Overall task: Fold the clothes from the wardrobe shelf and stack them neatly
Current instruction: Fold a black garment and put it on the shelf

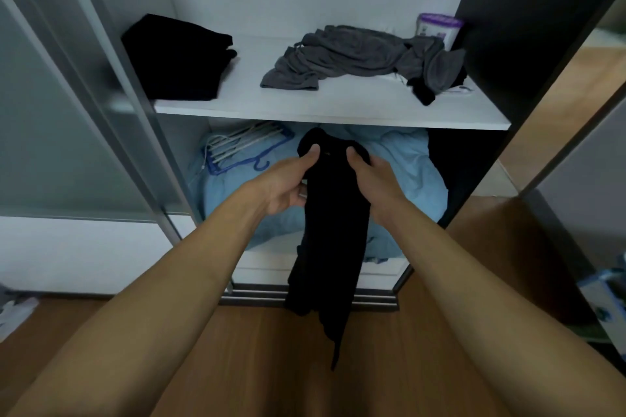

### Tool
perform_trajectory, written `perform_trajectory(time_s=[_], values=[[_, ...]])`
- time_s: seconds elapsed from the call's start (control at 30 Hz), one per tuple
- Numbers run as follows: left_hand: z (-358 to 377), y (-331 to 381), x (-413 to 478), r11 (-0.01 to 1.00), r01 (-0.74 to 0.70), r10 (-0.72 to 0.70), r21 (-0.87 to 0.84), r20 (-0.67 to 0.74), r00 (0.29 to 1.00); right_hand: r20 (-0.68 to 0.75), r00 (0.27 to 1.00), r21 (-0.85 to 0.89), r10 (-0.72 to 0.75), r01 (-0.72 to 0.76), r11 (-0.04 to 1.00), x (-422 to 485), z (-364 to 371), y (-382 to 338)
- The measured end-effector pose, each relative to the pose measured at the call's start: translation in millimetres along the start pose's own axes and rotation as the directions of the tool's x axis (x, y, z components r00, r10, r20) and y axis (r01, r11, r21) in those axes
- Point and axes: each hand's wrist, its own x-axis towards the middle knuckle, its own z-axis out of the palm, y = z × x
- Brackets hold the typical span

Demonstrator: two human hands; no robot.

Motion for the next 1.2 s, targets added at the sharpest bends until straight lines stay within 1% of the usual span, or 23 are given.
perform_trajectory(time_s=[0.13, 0.2, 0.27, 0.37, 0.43, 0.5, 0.6, 0.67, 0.73, 0.8, 0.9, 1.0, 1.07, 1.2], values=[[9.7, 3.2, 0.0, 0.996, -0.064, 0.069, 0.067, -0.078, 0.995, 0.074, 0.996, -0.032, -0.046, 0.048, 0.998, -10.1, 6.5, 0.0], [12.3, 2.8, -0.1, 0.989, -0.105, 0.116, 0.102, -0.109, 0.987, 0.060, 0.997, -0.019, -0.050, 0.051, 0.999, -12.2, 6.2, -0.8], [14.2, 2.0, 0.2, 0.977, -0.143, 0.161, 0.158, -0.111, 0.981, 0.051, 0.998, 0.013, -0.038, 0.037, 0.999, -13.4, 5.9, -2.4], [18.1, 1.4, -0.7, 0.950, -0.185, 0.217, 0.251, -0.108, 0.970, 0.040, 0.999, -0.003, -0.037, 0.037, 0.999, -13.0, 5.4, -5.2], [18.8, 1.5, -1.8, 0.941, -0.201, 0.244, 0.271, -0.133, 0.961, 0.007, 0.999, -0.005, -0.050, 0.050, 0.999, -11.1, 1.4, -8.0], [15.7, 1.2, -2.8, 0.945, -0.212, 0.260, 0.247, -0.179, 0.949, -0.041, 0.996, -0.012, -0.076, 0.075, 0.997, -8.0, -7.7, -11.9], [7.3, 0.9, -4.9, 0.957, -0.197, 0.248, 0.214, -0.243, 0.938, -0.107, 0.990, -0.028, -0.093, 0.091, 0.996, -5.0, -22.3, -13.7], [5.9, 0.0, -6.1, 0.957, -0.195, 0.249, 0.212, -0.267, 0.931, -0.111, 0.991, -0.004, -0.072, 0.072, 0.997, -6.1, -24.0, -11.9], [11.2, -1.0, -7.6, 0.963, -0.199, 0.244, 0.182, -0.277, 0.929, -0.077, 0.996, 0.024, -0.052, 0.054, 0.998, -9.6, -18.1, -8.3], [17.9, -2.9, -8.2, 0.968, -0.194, 0.229, 0.159, -0.242, 0.943, -0.035, 0.999, 0.068, -0.033, 0.035, 0.997, -15.3, -9.1, -5.1], [22.8, -4.5, -8.9, 0.986, -0.143, 0.158, 0.089, -0.196, 0.968, 0.033, 0.999, 0.129, 0.008, -0.012, 0.992, -23.9, 2.3, -2.6], [24.8, -7.0, -10.4, 0.991, -0.119, 0.127, 0.053, -0.184, 0.975, 0.053, 0.998, 0.163, 0.018, -0.027, 0.986, -29.7, 9.3, -0.7], [25.6, -7.8, -12.0, 0.991, -0.119, 0.129, 0.065, -0.181, 0.975, 0.070, 0.997, 0.149, 0.028, -0.038, 0.988, -32.6, 12.1, 0.1], [23.4, -8.7, -12.9, 0.979, -0.126, 0.158, 0.162, -0.209, 0.965, 0.128, 0.989, 0.108, 0.070, -0.085, 0.990, -37.4, 11.9, -1.6]])
